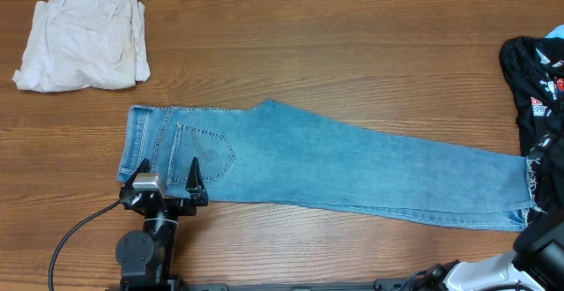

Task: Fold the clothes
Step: 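Lower the right gripper and pinch the frayed jeans hem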

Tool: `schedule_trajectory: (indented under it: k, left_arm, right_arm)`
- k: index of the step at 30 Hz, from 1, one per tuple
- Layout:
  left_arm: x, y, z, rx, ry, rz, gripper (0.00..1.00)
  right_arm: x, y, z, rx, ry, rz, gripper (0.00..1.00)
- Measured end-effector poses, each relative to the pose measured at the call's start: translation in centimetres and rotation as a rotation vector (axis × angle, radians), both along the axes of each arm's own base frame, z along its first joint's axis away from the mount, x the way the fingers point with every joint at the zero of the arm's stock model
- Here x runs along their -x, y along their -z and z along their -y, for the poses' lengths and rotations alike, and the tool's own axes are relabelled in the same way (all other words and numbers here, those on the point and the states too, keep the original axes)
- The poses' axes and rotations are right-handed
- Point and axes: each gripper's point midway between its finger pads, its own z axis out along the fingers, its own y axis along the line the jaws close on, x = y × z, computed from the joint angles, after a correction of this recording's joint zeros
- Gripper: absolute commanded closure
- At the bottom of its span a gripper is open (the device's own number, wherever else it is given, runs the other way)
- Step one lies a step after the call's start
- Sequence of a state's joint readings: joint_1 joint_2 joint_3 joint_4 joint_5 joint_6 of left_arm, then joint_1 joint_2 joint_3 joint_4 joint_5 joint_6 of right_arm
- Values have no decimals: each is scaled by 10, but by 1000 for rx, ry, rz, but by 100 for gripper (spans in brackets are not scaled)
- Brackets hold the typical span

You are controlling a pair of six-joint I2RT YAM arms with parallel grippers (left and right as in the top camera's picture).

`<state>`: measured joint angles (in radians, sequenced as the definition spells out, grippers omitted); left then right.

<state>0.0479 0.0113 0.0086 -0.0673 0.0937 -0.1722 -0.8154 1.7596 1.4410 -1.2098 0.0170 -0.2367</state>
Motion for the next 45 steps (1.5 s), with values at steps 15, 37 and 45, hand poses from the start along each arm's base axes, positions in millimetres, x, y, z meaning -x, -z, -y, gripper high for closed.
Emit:
schedule_trajectory:
  k: [15,37,45]
  left_arm:
    - [0,0,0,0,0,0,0]
    - [0,0,0,0,0,0,0]
    - [0,0,0,0,0,0,0]
  right_arm:
    - [9,55,-4,59,-63,-118,7]
    - [4,66,1,73,-65,-100,20]
    - [8,87,-12,12,-72,-113,23]
